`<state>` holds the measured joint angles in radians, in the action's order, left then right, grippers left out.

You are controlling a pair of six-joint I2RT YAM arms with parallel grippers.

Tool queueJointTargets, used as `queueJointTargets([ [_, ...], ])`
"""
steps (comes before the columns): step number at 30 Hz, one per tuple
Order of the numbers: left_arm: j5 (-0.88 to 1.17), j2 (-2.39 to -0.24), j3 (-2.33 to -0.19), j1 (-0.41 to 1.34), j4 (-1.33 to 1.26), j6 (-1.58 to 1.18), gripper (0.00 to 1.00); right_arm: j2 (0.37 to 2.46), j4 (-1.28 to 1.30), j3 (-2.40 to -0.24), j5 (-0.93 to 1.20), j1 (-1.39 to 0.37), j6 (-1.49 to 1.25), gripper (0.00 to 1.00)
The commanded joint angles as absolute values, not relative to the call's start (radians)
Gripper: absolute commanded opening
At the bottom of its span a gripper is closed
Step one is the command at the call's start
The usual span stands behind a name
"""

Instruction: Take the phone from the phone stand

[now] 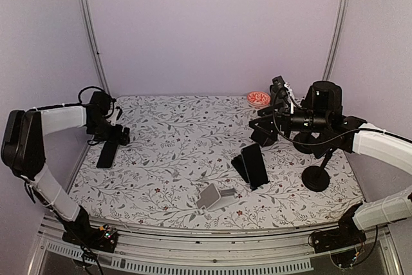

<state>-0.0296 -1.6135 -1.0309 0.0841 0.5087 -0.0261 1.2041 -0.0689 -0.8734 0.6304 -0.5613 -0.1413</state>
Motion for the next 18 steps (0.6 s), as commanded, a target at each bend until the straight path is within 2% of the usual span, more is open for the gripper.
queueJointTargets([
  [1, 0.025, -1.482, -1.051, 0.212, 0.453, -0.011, 0.99, 1.172, -0.059, -0.889, 0.62, -0.555, -0.145, 0.99],
  [11, 0.035, -1.299, -1.004, 0.612, 0.357, -0.029, 0.99, 1.139, -0.015, -0.899, 0.602, -0.555, -0.146, 0.99],
  [18, 0.043, -1.315, -0.924, 0.902, 0.228, -0.043, 0.99, 1.12, 0.019, -0.892, 0.575, -0.556, -0.143, 0.99],
])
